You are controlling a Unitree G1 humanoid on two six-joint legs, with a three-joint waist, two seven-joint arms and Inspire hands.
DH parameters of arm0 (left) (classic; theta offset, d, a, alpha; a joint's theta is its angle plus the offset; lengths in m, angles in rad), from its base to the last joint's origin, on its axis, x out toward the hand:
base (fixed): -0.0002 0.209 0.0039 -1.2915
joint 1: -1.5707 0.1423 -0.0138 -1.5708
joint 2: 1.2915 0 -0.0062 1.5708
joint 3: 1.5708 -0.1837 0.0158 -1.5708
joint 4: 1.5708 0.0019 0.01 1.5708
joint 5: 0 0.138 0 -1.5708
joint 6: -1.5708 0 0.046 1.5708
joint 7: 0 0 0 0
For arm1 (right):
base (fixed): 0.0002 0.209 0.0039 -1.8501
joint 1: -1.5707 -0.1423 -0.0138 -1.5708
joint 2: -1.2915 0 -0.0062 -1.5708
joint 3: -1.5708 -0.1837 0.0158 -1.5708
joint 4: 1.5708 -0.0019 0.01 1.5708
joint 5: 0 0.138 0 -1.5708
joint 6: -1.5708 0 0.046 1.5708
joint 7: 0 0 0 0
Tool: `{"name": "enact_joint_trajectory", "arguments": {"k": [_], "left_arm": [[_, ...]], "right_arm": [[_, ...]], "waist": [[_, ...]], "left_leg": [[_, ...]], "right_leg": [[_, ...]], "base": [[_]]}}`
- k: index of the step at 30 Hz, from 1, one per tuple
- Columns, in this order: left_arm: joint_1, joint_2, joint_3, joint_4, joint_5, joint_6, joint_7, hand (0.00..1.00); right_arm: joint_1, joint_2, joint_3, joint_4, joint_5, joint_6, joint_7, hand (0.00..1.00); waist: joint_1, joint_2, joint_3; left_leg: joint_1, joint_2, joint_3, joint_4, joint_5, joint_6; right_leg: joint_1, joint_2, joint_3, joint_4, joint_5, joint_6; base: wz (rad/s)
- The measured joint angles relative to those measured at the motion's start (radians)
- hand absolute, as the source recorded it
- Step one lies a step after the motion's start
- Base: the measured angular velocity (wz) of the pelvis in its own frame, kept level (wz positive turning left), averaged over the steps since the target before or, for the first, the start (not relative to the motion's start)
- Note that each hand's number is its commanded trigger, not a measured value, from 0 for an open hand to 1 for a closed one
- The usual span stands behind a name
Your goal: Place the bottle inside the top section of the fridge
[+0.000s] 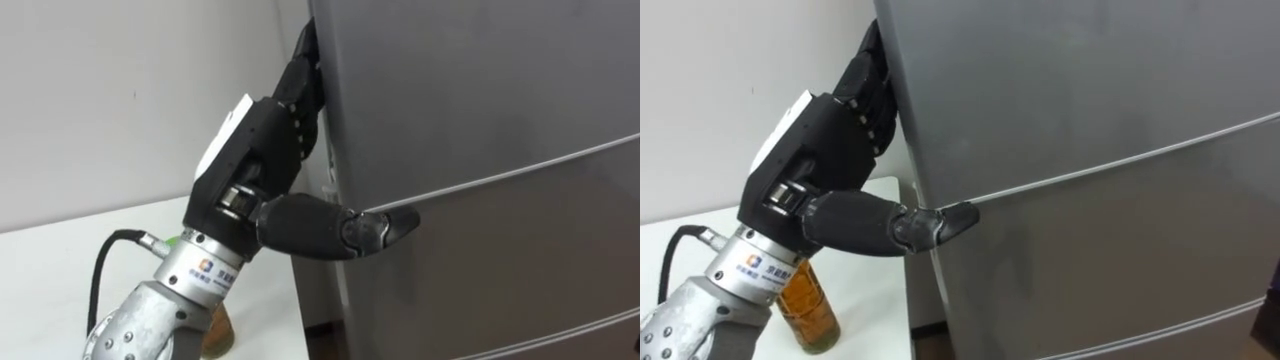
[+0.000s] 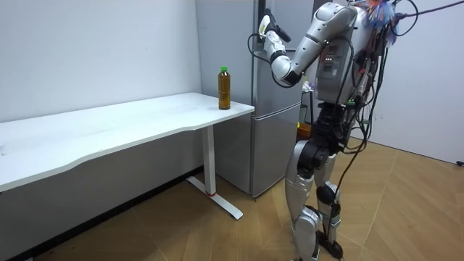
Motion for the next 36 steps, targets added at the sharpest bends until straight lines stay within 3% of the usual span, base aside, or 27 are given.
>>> {"name": "enact_joint_trajectory", "arguments": {"k": [6, 16, 28, 36], "left_arm": [[0.0, -0.007, -0.018, -0.002, -0.002, -0.016, 0.0, 0.0], [0.0, -0.009, -0.031, -0.024, 0.001, -0.009, 0.0, 0.0], [0.0, -0.058, -0.035, -0.028, 0.0, 0.001, 0.001, 0.0], [0.0, -0.087, -0.035, -0.028, -0.031, 0.004, 0.032, 0.0]], "right_arm": [[-0.01, 0.0, 0.011, 0.012, 0.003, -0.002, 0.001, 0.0], [-0.009, -0.001, 0.041, 0.003, 0.036, -0.001, 0.014, 0.0], [-0.006, -0.002, 0.051, 0.002, 0.07, -0.001, 0.009, 0.0], [0.001, -0.005, 0.05, -0.012, 0.074, -0.001, 0.009, 0.0]], "waist": [[0.0, -0.001, 0.0002], [0.003, -0.003, -0.0042], [0.001, 0.009, -0.0119], [0.001, 0.017, -0.0101]], "left_leg": [[-0.011, 0.0, -0.008, 0.004, 0.0, 0.0], [-0.018, -0.001, -0.008, 0.006, 0.0, 0.0], [-0.028, -0.001, -0.005, 0.015, 0.0, 0.0], [-0.025, -0.002, 0.008, 0.016, 0.0, 0.0]], "right_leg": [[-0.002, -0.001, -0.013, 0.0, 0.0, 0.0], [-0.014, -0.002, -0.015, 0.0, 0.0, 0.001], [-0.01, -0.003, -0.011, -0.001, 0.003, 0.002], [-0.017, -0.002, 0.037, -0.001, 0.003, 0.002]], "base": [[0.07], [0.01], [0.04], [-0.04]]}}
